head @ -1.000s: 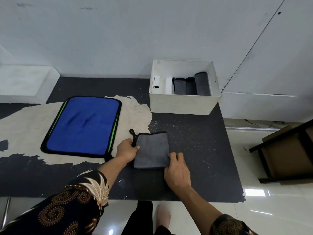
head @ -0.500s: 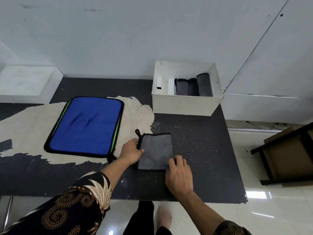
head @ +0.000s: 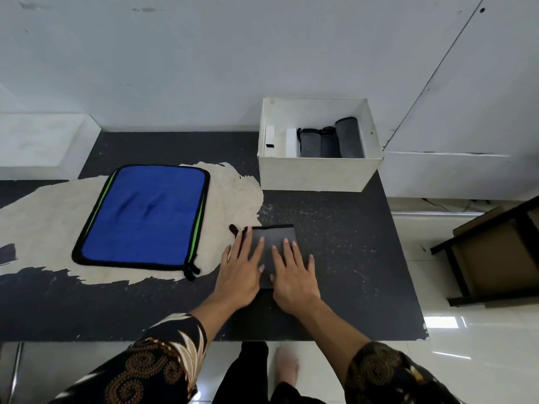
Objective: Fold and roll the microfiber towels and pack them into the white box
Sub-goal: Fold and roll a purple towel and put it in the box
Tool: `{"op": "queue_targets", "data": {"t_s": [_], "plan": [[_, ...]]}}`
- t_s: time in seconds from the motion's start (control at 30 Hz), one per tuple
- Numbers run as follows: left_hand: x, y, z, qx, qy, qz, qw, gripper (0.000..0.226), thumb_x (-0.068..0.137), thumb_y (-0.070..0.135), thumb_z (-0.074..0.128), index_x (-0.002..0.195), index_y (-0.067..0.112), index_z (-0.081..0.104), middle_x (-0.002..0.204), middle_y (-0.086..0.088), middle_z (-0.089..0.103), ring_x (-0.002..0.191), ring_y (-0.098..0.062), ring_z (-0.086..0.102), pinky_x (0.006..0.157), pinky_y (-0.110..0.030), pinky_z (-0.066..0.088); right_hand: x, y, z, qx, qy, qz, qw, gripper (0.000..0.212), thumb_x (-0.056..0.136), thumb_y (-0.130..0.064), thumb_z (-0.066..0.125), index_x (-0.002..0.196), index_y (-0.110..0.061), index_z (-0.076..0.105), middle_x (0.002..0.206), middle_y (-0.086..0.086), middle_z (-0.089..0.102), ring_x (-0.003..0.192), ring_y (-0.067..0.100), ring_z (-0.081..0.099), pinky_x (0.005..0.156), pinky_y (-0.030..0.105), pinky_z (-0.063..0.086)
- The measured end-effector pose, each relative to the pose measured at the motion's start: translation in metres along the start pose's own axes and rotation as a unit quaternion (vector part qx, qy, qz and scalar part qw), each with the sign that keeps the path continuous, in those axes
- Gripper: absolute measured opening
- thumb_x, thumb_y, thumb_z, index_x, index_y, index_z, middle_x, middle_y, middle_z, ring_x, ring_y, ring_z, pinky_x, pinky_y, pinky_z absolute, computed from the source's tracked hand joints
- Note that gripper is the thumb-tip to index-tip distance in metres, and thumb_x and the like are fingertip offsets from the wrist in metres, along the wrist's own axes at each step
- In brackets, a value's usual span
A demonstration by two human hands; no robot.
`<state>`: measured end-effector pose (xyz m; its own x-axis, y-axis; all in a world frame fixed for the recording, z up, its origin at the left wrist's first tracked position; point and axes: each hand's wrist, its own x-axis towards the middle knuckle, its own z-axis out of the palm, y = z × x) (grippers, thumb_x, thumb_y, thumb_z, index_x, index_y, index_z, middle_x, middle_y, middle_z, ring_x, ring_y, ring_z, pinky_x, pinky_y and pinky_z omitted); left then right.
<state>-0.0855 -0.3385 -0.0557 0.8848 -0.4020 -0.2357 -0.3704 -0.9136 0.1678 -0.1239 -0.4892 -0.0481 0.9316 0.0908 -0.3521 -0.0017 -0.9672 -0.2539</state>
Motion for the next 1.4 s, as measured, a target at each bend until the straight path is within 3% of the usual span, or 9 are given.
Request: {"op": "queue_targets", "data": {"t_s": [0.23,0.43,0.67,0.73,0.8,0.87,1.0,1.13,1.4], "plan": [[0.0,-0.014,0.01,0.08,-0.067,0.014,0.994,0.08,0.095,0.064,0.009,0.151,0.015,-0.021,0.156,-0.009,-0.033,0.144,-0.026,-0.03,0.118,-0.044,-0.015,0.001,0.006,0.007,-0.047,-0.032,0.0,0.998,0.068,0.103,-0.045,0.023,0.155,-0.02,-0.012,0.16,0.008,-0.025,0.147,0.027,-0.023,0.116,0.063,-0.003],[0.003,-0.012,0.004,0.125,-0.081,0.017,0.989,0.095,0.081,0.071,-0.013,0.152,0.008,-0.016,0.156,-0.014,-0.03,0.143,-0.028,-0.032,0.118,-0.044,-0.016,0.024,-0.007,-0.022,0.026,-0.013,0.047,0.998,0.065,0.095,-0.04,0.049,0.148,-0.011,0.025,0.164,0.01,-0.003,0.149,0.034,0.0,0.119,0.056,0.007],[0.026,-0.006,-0.02,0.099,-0.104,0.008,0.99,0.088,0.091,0.063,0.039,0.15,0.002,0.019,0.162,-0.018,-0.009,0.149,-0.035,-0.013,0.122,-0.048,-0.002,0.025,-0.004,-0.026,0.081,0.017,0.117,0.99,0.071,0.087,-0.034,0.065,0.143,-0.013,0.028,0.159,0.011,0.017,0.143,0.036,0.02,0.115,0.049,0.025],[0.026,-0.001,-0.026,0.088,-0.041,-0.005,0.995,0.064,0.096,0.053,0.039,0.139,0.006,0.041,0.157,-0.019,0.019,0.145,-0.036,0.015,0.12,-0.045,0.016,0.017,-0.003,-0.023,0.117,0.066,0.178,0.975,0.062,0.084,-0.029,0.065,0.135,-0.014,0.033,0.145,0.014,0.033,0.129,0.033,0.038,0.103,0.043,0.038],[0.028,0.004,-0.029,0.065,0.051,-0.004,0.997,0.04,0.098,0.041,0.04,0.12,0.012,0.058,0.13,-0.009,0.045,0.117,-0.025,0.043,0.102,-0.036,0.037,0.01,0.0,-0.02,0.177,0.09,0.234,0.952,0.054,0.083,-0.022,0.063,0.127,-0.014,0.033,0.132,0.013,0.041,0.113,0.031,0.051,0.091,0.038,0.046],[0.034,0.011,-0.032,-0.01,0.064,-0.025,0.998,0.028,0.099,0.032,0.044,0.111,0.014,0.061,0.115,-0.004,0.053,0.101,-0.022,0.051,0.087,-0.034,0.044,0.008,0.003,-0.02,0.242,0.073,0.272,0.928,0.047,0.086,-0.02,0.062,0.124,-0.013,0.035,0.124,0.013,0.05,0.105,0.03,0.059,0.081,0.034,0.047],[0.056,0.039,-0.04,-0.21,-0.023,-0.149,0.966,0.021,0.093,0.032,0.059,0.105,0.015,0.064,0.107,-0.004,0.066,0.103,-0.023,0.06,0.083,-0.032,0.047,0.007,0.014,-0.025,0.31,0.014,0.314,0.897,0.035,0.089,-0.027,0.062,0.121,-0.014,0.054,0.117,0.007,0.064,0.107,0.026,0.062,0.08,0.031,0.048],[0.084,0.065,-0.042,-0.248,-0.105,-0.194,0.943,0.039,0.086,0.05,0.062,0.088,0.012,0.071,0.093,-0.006,0.072,0.09,-0.022,0.067,0.071,-0.031,0.049,0.003,0.029,-0.029,0.348,0.008,0.311,0.884,0.026,0.09,-0.029,0.06,0.112,-0.016,0.057,0.113,0.005,0.064,0.104,0.023,0.061,0.081,0.032,0.05],[0.106,0.124,-0.06,-0.196,-0.183,-0.246,0.932,0.097,0.065,0.064,0.075,0.134,0.003,0.045,0.098,-0.008,0.071,0.077,-0.02,0.07,0.067,-0.029,0.056,-0.016,0.052,-0.037,0.394,0.081,0.285,0.87,0.012,0.093,-0.025,0.057,0.101,-0.017,0.053,0.091,-0.002,0.061,0.09,0.02,0.062,0.07,0.03,0.043]]}}
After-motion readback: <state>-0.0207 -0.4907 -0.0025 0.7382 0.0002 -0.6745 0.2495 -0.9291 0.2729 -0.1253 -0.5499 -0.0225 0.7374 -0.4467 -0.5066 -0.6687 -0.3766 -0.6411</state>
